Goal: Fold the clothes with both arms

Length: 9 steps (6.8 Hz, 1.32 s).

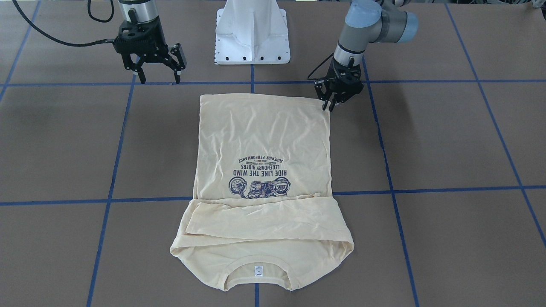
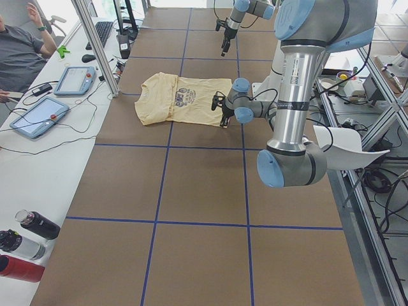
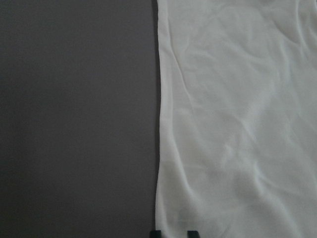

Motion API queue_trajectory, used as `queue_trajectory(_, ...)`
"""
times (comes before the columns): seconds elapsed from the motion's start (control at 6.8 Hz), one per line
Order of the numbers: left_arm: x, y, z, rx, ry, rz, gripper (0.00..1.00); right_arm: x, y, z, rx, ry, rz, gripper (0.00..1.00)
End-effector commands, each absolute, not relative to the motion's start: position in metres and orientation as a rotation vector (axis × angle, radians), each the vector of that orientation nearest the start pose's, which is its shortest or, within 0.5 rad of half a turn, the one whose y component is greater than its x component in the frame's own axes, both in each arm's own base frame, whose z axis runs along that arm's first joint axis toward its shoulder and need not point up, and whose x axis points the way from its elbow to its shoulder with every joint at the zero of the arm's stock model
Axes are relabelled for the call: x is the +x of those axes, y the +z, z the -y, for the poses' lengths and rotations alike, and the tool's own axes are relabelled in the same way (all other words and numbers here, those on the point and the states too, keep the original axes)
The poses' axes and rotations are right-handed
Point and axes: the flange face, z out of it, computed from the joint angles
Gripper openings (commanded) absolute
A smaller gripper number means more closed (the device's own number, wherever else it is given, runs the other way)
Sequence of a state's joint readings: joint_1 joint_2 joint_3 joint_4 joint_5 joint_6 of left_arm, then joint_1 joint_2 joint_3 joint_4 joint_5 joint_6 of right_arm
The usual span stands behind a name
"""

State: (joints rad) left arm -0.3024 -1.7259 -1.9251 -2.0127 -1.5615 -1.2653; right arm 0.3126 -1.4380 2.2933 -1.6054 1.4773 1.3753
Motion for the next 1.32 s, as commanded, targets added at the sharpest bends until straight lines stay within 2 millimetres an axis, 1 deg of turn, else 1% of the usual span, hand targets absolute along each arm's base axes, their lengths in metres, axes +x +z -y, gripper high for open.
queue_trajectory(0.0,0.479,0.376,0.29,0.288,-0.001,-0.89,0.3,-0.389,0.282,0.275,0.292,0.149,0.772,1.0)
queue_trajectory(0.15,0.479,0.376,0.29,0.287,-0.002,-0.891,0.3,-0.389,0.282,0.275,0.292,0.149,0.772,1.0)
queue_trajectory(0.29,0.479,0.376,0.29,0.286,-0.002,-0.891,0.16,-0.389,0.282,0.275,0.293,0.147,0.772,1.0)
queue_trajectory(0.44,0.478,0.371,0.289,0.281,-0.018,-0.902,0.03,-0.389,0.282,0.275,0.293,0.147,0.772,1.0)
queue_trajectory(0.59,0.478,0.368,0.289,0.279,-0.026,-0.909,0.0,-0.389,0.283,0.275,0.293,0.147,0.77,1.0)
queue_trajectory(0.88,0.477,0.366,0.287,0.279,-0.023,-0.914,0.0,-0.391,0.286,0.275,0.291,0.149,0.765,1.0)
queue_trajectory(1.03,0.476,0.362,0.286,0.281,-0.023,-0.921,0.0,-0.4,0.291,0.272,0.296,0.165,0.752,1.0)
queue_trajectory(1.18,0.475,0.359,0.286,0.283,-0.023,-0.927,0.0,-0.423,0.296,0.259,0.302,0.179,0.76,0.99)
